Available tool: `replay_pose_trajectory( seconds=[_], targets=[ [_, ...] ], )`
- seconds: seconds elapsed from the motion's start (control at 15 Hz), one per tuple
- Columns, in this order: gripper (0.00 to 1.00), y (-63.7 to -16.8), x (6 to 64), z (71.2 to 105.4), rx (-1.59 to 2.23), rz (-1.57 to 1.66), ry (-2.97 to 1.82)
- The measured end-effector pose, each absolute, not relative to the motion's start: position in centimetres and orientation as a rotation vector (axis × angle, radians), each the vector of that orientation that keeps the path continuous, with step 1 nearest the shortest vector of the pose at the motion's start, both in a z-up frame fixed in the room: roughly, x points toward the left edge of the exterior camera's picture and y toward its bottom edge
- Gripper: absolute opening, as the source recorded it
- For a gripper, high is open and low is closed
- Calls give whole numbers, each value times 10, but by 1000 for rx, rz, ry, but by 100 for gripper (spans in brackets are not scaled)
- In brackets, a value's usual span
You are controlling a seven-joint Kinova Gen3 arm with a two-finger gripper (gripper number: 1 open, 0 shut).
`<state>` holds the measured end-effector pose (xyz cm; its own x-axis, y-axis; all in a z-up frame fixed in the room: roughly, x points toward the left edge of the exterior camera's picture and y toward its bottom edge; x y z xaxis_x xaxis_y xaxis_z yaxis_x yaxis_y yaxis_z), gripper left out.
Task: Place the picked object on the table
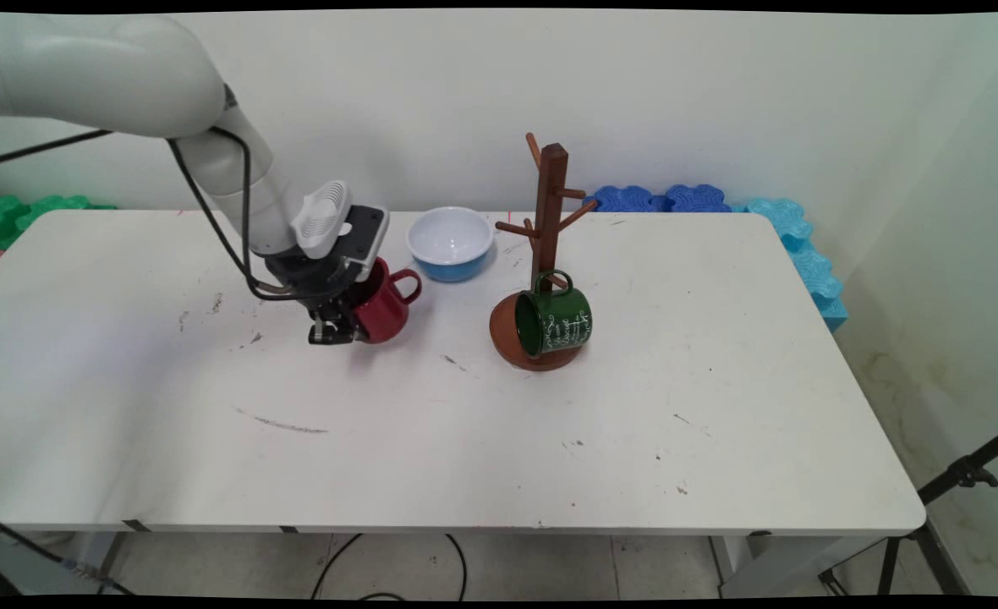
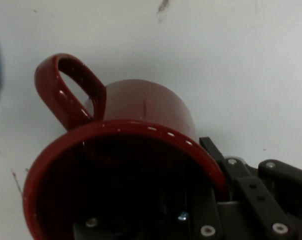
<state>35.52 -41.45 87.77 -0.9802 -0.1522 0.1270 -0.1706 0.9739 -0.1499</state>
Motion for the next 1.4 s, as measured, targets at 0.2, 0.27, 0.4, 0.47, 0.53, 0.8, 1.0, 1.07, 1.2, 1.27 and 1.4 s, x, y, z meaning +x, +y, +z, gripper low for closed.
replay_pose_trajectory(
  seconds=[0.2,0.27,0.4,0.47,0.53,0.8,1.0,1.07,1.2,1.27,1.4],
  targets=[
    [0,-425,353,868,219,242,-3014],
    [0,-427,352,866,213,241,-3014],
    [0,-432,350,861,206,238,-3015],
    [0,-434,350,859,201,235,-3016],
    [0,-436,349,856,194,232,-3017],
    [0,-443,347,849,171,222,-3019],
    [0,-448,345,844,156,216,-3020],
    [0,-449,344,843,152,214,-3020],
    [0,-451,344,841,147,211,-3020],
    [0,-452,343,840,144,208,-3020],
    [100,-454,342,839,140,208,-3019]
  ],
)
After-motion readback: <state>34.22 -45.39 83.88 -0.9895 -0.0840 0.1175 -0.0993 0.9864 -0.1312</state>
